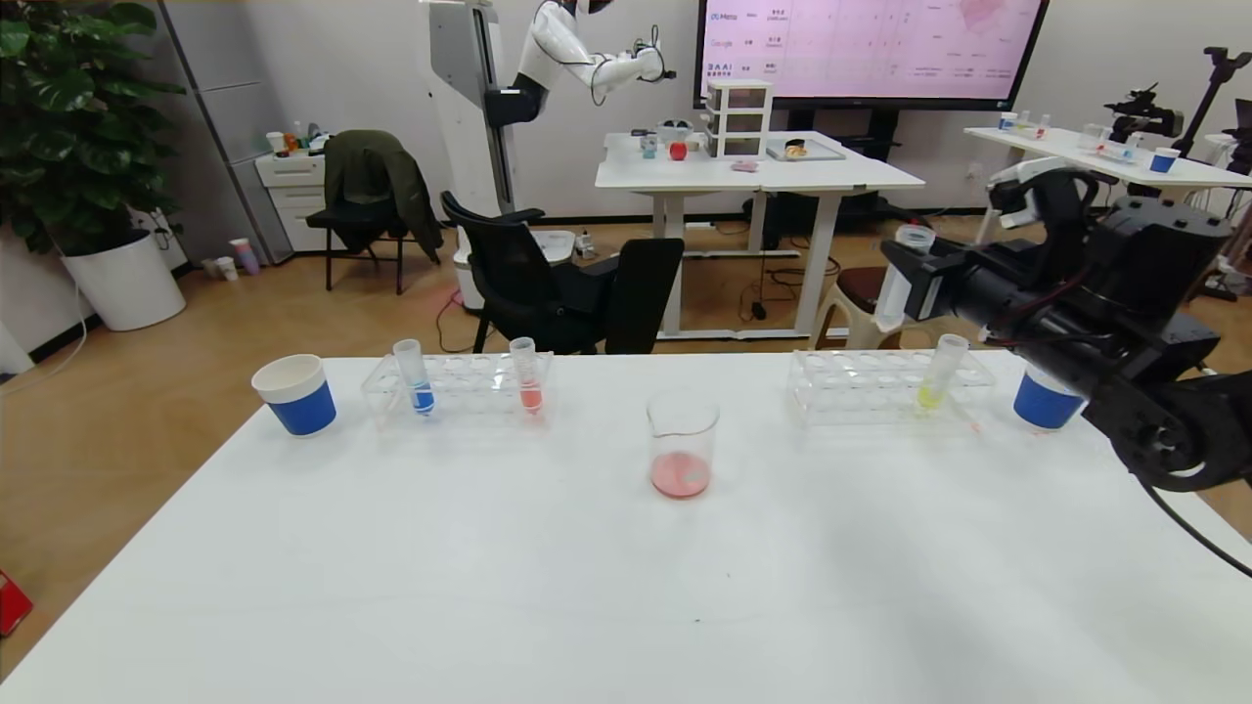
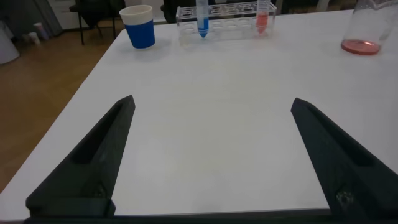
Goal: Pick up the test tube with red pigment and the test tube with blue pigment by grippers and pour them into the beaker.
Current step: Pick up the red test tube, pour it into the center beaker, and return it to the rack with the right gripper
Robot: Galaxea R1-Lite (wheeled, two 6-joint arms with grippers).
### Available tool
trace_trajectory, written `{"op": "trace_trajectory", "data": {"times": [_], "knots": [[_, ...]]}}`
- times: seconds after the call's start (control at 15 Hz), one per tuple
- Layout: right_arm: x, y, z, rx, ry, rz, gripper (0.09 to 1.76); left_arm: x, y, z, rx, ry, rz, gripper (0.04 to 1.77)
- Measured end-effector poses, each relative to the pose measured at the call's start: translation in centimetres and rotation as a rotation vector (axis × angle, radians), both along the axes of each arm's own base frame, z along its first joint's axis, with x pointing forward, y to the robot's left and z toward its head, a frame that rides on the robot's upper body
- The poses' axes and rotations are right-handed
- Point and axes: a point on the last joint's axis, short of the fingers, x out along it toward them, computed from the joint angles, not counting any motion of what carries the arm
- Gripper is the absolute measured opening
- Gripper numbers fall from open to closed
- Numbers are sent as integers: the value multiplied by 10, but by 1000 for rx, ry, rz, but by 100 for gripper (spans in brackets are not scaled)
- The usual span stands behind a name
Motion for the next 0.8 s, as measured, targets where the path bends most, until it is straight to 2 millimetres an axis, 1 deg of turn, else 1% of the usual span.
{"op": "trace_trajectory", "data": {"times": [0.13,0.27,0.47,0.6,0.67,0.8], "knots": [[-5,-22,7,2,-12,-30,52,0,0,0,0,0,-1,175],[-7,-50,12,0,-14,-90,52,0,0,0,0,0,-1,175],[-12,-101,21,-2,39,-227,52,0,0,0,0,0,0,175],[-17,-137,30,-4,32,-331,52,0,0,0,0,0,0,175],[-17,-154,31,-11,26,-377,52,0,0,0,-1,0,0,175],[-13,-185,26,-36,24,-455,52,0,0,0,-1,0,-1,175]]}}
